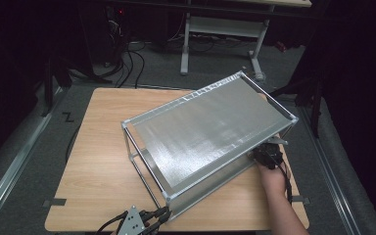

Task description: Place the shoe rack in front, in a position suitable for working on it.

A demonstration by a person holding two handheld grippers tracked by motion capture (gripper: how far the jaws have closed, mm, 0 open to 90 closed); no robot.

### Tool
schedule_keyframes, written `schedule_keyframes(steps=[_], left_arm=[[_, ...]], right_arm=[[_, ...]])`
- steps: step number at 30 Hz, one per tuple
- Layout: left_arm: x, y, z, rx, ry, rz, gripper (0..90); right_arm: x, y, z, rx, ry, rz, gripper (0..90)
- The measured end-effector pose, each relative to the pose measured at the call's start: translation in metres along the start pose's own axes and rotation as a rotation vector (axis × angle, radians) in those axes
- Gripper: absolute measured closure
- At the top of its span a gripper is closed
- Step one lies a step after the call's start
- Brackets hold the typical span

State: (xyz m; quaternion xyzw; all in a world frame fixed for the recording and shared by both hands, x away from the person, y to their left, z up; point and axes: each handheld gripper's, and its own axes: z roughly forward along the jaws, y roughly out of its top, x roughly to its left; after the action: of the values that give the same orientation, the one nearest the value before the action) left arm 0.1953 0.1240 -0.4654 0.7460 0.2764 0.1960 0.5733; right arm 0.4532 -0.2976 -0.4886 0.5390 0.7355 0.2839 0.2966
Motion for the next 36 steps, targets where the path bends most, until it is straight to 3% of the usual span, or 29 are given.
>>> schedule_keyframes(steps=[1, 3, 4, 15, 18, 19, 24, 26, 28, 29, 30, 31, 36], left_arm=[[0.0, 0.0, 0.0, 0.0, 0.001, 0.0, 80.2], [0.0, 0.0, 0.0, 0.0, 0.001, 0.001, 80.3], [0.0, 0.0, 0.0, -0.001, 0.001, 0.0, 80.2], [0.0, 0.001, 0.001, -0.003, -0.001, -0.002, 80.3], [0.0, 0.001, 0.002, -0.003, -0.002, -0.001, 80.3], [0.0, 0.001, 0.002, -0.003, -0.003, -0.001, 80.3], [0.0, 0.001, 0.003, -0.002, -0.004, 0.0, 80.3], [0.0, 0.001, 0.003, -0.003, -0.003, -0.002, 80.3], [0.001, 0.001, 0.004, -0.004, -0.003, -0.003, 80.3], [0.001, 0.001, 0.004, -0.005, -0.003, -0.003, 80.3], [0.001, 0.001, 0.004, -0.005, -0.004, -0.003, 80.3], [0.001, 0.001, 0.005, -0.006, -0.004, -0.004, 80.3], [0.001, 0.001, 0.005, -0.006, -0.003, -0.003, 80.3]], right_arm=[[0.004, -0.002, 0.0, -0.008, 0.007, -0.026, 68.5], [0.012, -0.002, -0.002, -0.001, 0.034, 0.002, 68.5], [0.016, -0.003, -0.004, -0.002, 0.048, -0.006, 68.6], [0.075, -0.016, -0.025, -0.023, 0.161, -0.15, 68.6], [0.096, -0.02, -0.03, -0.034, 0.196, -0.117, 68.7], [0.099, -0.021, -0.032, -0.045, 0.206, -0.152, 68.7], [0.128, -0.027, -0.042, -0.051, 0.254, -0.172, 68.7], [0.138, -0.029, -0.046, -0.058, 0.302, -0.178, 68.7], [0.147, -0.031, -0.049, -0.064, 0.293, -0.223, 68.7], [0.153, -0.032, -0.05, -0.053, 0.304, -0.213, 68.7], [0.158, -0.033, -0.052, -0.056, 0.319, -0.219, 68.7], [0.163, -0.034, -0.056, -0.068, 0.37, -0.236, 68.7], [0.182, -0.039, -0.063, -0.092, 0.418, -0.285, 68.7]])
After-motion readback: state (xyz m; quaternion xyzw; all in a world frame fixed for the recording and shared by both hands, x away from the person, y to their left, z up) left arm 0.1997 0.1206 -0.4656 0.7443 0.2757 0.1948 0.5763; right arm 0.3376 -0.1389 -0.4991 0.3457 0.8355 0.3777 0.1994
